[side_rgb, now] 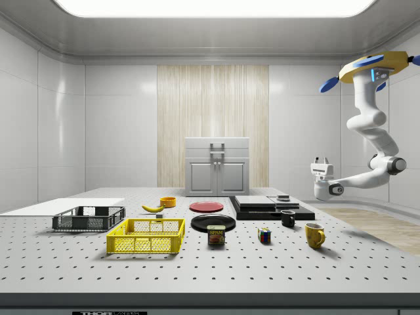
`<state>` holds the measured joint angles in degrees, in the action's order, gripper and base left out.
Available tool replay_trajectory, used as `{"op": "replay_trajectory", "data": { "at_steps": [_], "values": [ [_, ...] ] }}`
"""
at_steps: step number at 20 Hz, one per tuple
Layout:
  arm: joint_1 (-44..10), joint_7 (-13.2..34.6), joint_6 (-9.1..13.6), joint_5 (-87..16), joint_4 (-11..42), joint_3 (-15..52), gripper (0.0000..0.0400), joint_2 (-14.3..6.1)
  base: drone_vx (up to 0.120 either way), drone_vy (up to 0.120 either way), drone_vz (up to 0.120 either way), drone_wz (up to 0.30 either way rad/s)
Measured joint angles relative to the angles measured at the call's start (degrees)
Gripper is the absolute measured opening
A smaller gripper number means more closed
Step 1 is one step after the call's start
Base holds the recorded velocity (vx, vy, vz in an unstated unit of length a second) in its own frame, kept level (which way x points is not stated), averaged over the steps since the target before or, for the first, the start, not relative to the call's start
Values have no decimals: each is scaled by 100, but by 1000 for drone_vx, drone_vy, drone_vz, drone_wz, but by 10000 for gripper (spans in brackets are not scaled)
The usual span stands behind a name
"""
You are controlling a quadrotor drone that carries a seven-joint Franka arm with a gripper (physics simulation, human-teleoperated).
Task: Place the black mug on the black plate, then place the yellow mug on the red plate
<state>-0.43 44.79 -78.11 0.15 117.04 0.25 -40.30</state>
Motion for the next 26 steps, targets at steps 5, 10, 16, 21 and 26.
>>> {"op": "replay_trajectory", "data": {
  "at_steps": [5,10,16,21,26],
  "values": [
    [-3,-1,-17,-1,7,3,400,-12,120,-120,0,0],
    [-7,-2,-38,-5,20,8,400,-26,120,0,0,0],
    [-12,-1,-63,-20,37,20,400,-44,120,0,0,0],
    [-21,3,-85,-52,51,45,400,-59,120,0,0,0],
    [-38,12,-107,-128,67,99,400,-74,120,0,0,0]
  ]
}}
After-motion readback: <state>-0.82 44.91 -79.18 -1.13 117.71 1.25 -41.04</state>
